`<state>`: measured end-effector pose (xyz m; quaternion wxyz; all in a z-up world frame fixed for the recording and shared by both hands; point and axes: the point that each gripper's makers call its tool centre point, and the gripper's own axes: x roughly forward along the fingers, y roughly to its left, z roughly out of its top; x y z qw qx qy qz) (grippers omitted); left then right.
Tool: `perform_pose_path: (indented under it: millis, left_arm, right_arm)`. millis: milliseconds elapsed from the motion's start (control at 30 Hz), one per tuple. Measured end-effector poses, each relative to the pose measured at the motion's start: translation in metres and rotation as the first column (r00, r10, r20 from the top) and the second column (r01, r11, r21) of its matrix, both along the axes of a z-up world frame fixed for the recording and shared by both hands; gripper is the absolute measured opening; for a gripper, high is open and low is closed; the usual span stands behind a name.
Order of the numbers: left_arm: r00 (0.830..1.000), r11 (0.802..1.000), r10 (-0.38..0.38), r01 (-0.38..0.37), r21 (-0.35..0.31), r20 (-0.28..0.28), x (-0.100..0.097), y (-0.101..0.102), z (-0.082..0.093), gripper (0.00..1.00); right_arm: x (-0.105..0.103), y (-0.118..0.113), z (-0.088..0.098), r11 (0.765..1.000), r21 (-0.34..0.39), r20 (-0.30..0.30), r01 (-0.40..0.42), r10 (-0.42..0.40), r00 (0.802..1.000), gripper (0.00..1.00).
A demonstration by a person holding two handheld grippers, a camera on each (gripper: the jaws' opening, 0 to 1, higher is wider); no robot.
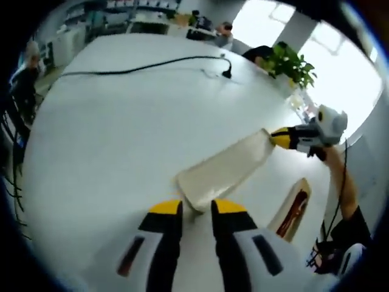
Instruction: Arrange the utensils inside the cutlery case until each visible utensil rests in its matching compartment.
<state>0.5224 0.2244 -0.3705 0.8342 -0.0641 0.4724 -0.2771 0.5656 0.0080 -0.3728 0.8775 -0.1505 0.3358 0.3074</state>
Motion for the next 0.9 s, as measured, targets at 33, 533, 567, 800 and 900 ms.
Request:
perform_pose_path:
  millis: [33, 533, 567, 800, 900]
  left_arm:
    - [1.000, 1.000, 0.008, -0.008, 0.000, 0.006, 0.001, 0.000, 0.000, 0.20]
    - [0.999, 0.997, 0.024, -0.027, -0.079, -0.035, -0.025, 0.014, -0.001, 0.19]
    - [0.999, 0.995, 0.031, -0.035, -0.092, -0.044, -0.026, 0.014, -0.001, 0.19]
    - [0.993, 0.981, 0.052, -0.070, -0.178, -0.104, -0.031, 0.006, -0.001, 0.19]
    - [0.995, 0.978, 0.036, -0.055, -0.201, -0.096, -0.039, -0.003, 0.000, 0.19]
  right_arm:
    - [0.000, 0.001, 0.000, 1.000, 0.003, -0.006, 0.012, -0.012, 1.000, 0.05]
    - [0.001, -0.006, 0.000, 0.956, 0.042, -0.015, 0.290, -0.290, 0.957, 0.02]
    - [0.001, -0.006, -0.001, 0.954, 0.042, -0.016, 0.296, -0.296, 0.955, 0.02]
    - [0.002, -0.008, -0.002, 0.942, 0.064, -0.052, 0.331, -0.328, 0.943, 0.01]
    - [0.002, -0.007, -0.003, 0.941, 0.055, -0.049, 0.335, -0.333, 0.942, 0.01]
